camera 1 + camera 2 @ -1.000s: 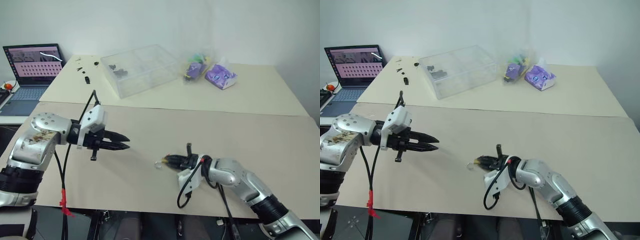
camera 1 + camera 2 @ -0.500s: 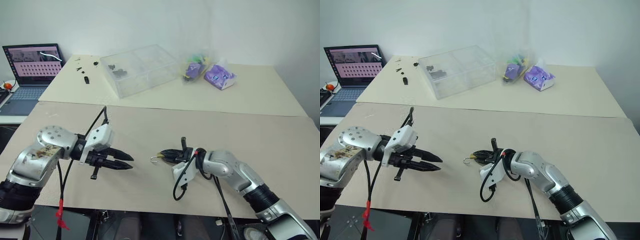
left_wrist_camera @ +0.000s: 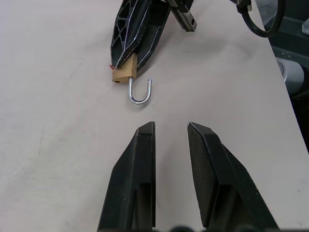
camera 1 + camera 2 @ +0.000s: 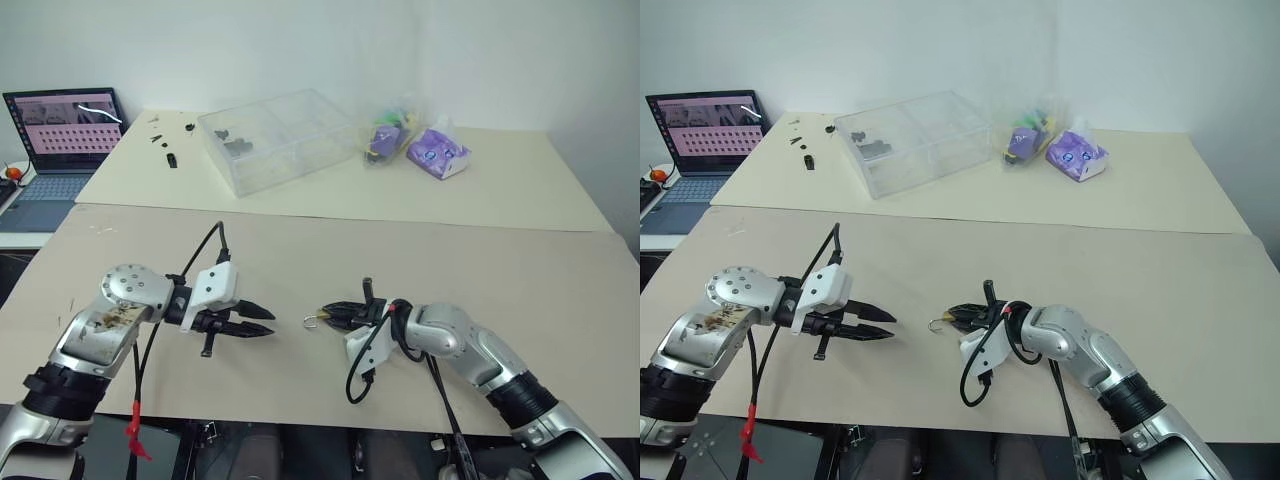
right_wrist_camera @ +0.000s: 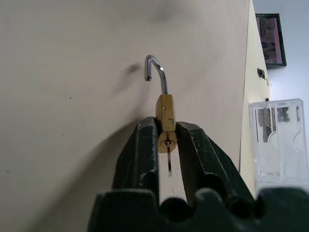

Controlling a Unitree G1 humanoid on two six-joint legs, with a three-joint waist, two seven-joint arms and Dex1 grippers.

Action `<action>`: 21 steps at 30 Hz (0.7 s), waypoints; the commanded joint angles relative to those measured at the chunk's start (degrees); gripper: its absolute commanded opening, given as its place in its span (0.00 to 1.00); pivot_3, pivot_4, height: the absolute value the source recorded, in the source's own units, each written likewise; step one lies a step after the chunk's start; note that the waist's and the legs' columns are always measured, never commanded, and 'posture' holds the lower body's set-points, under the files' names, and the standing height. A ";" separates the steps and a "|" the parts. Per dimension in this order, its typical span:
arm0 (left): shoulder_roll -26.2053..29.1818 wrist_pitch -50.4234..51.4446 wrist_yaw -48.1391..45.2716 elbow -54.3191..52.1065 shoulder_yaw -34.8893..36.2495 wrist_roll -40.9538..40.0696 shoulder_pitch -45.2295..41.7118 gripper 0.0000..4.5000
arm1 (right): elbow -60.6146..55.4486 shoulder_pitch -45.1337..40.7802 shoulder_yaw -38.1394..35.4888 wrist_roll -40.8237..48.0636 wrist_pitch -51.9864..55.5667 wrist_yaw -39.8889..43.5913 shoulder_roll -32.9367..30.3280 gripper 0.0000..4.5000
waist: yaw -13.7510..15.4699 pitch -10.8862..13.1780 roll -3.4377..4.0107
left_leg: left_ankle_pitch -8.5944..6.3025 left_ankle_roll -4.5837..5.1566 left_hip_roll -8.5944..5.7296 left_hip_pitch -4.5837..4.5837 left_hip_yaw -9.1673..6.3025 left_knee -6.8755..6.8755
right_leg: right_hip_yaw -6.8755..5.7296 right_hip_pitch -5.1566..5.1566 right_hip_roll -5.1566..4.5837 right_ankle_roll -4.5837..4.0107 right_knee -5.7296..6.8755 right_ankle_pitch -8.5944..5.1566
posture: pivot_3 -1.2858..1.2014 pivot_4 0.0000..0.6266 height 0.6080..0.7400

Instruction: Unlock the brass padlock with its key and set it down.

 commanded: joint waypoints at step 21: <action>-12.39 1.26 24.47 3.41 12.45 -1.29 4.32 0.24 | -15.63 13.06 -25.42 39.48 47.65 3.56 3.33 0.57 | 0.61 -0.01 -0.01 | -0.01 0.00 0.11 0.06 0.04 0.00 | 0.01 0.04 0.00 0.10 0.00 0.11 | 0.52 0.24 1.00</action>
